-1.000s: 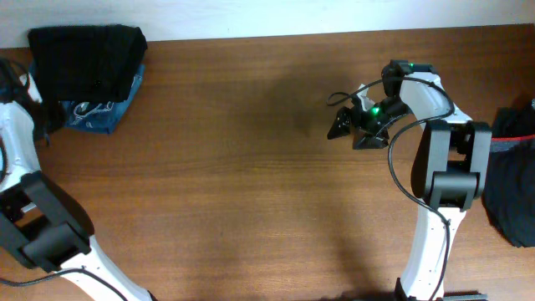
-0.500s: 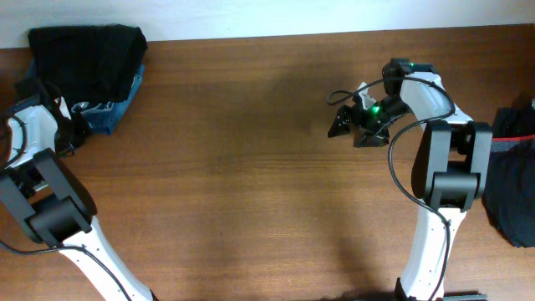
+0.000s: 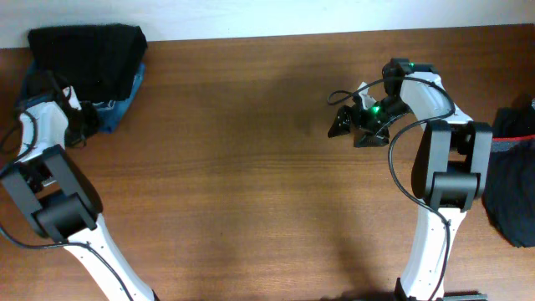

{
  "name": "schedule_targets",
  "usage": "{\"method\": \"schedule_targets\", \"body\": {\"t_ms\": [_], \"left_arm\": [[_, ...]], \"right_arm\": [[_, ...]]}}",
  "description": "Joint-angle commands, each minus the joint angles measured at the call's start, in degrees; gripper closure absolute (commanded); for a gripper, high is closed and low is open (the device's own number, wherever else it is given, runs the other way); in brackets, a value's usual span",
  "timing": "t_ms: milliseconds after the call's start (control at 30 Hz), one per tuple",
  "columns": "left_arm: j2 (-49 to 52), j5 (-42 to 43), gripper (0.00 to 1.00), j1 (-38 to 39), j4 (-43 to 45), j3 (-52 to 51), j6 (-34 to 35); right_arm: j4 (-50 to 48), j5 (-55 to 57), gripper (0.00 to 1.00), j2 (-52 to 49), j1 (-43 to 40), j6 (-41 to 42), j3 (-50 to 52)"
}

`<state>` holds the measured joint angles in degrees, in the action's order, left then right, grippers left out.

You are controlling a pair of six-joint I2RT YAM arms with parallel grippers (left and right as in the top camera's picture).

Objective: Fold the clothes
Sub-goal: 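Release the black jeans and lift the left gripper away from the stack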

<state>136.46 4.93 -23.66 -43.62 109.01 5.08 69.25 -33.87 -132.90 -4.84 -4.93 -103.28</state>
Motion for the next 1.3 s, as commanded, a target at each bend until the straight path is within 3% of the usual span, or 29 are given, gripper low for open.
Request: {"method": "schedule_targets", "body": {"t_ms": [0,200,767,967,1133,1233,1267], "left_arm": [[1.97,3.26,0.99,4.61,0.37,-0.2,1.42],[1.97,3.23,0.99,8.26,2.05,-0.2,1.77],[1.95,3.26,0.99,8.24,-3.87,0.48,1.75],[1.4,3.28,0.99,8.24,-8.96,7.32,1.75],[0.96,6.88,0.99,8.28,-19.17,20.26,1.75],[0.98,12.83,0.88,8.24,-25.38,29.07,1.75],[0.96,15.3,0.69,8.24,-26.6,31.74,1.75]], "right_arm": [[-0.68,3.08,0.01,0.2,-0.04,-0.57,0.85],[-0.66,3.08,0.01,0.2,-0.04,-0.57,0.85],[-0.7,3.1,0.01,0.2,-0.04,-0.59,0.85],[-0.68,3.1,0.01,0.2,-0.04,-0.76,0.85],[-0.7,3.15,0.01,0.2,-0.04,-0.76,0.85],[-0.7,4.28,0.01,0.2,-0.04,-0.76,0.85],[-0.7,4.39,0.01,0.2,-0.07,-0.74,0.85]]}}
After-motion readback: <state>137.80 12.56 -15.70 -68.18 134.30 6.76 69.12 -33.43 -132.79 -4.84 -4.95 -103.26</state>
